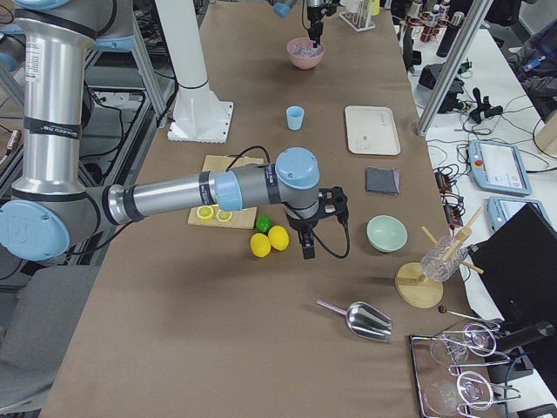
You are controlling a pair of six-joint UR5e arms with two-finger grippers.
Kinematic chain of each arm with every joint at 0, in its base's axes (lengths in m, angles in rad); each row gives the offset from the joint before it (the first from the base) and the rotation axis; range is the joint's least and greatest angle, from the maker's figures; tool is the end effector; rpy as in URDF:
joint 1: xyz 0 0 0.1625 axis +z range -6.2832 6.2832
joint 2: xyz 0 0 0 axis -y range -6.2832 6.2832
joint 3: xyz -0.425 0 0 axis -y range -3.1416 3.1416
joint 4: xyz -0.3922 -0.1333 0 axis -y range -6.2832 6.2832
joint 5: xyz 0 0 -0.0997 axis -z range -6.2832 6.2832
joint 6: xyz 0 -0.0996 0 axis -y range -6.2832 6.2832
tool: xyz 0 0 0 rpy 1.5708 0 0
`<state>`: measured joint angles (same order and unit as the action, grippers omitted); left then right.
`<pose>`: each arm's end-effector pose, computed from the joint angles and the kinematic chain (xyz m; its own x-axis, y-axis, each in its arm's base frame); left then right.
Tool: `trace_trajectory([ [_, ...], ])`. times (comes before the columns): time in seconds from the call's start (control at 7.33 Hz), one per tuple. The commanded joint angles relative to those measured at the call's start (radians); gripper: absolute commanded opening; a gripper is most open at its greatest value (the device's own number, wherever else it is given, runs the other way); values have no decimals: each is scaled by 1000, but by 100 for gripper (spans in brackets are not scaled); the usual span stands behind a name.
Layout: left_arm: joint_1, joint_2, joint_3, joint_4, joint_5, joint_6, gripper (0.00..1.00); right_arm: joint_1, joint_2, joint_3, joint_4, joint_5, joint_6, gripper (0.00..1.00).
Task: Mash ice and strawberries in cup
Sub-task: 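Lower the left gripper into the bowl and grasp another ice cube, then carry the second ice cube with the left gripper over the cup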
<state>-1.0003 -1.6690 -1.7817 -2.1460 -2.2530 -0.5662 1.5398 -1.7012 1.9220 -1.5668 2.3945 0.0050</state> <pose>0.2314 -0.4911 0.4380 0.5127 0.4140 -0.7522 -0.0797 0.8952 0.4384 0.0466 -0.4413 0.5417 0.6743 -0.1796 0.7163 0.0268 0.9753 0.2193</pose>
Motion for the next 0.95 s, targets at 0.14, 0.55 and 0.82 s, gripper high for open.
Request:
trace_trajectory([
  [0.14,44,-105,-19,-6,-13,-255,0,0,0,2,1,-2,0,100],
  [0.55,223,-243,-18,-5,163,-516,0,0,3,3,1,0,-2,100],
  [0.82,340,-328,-10,1,281,-654,0,0,3,3,1,0,-2,100],
])
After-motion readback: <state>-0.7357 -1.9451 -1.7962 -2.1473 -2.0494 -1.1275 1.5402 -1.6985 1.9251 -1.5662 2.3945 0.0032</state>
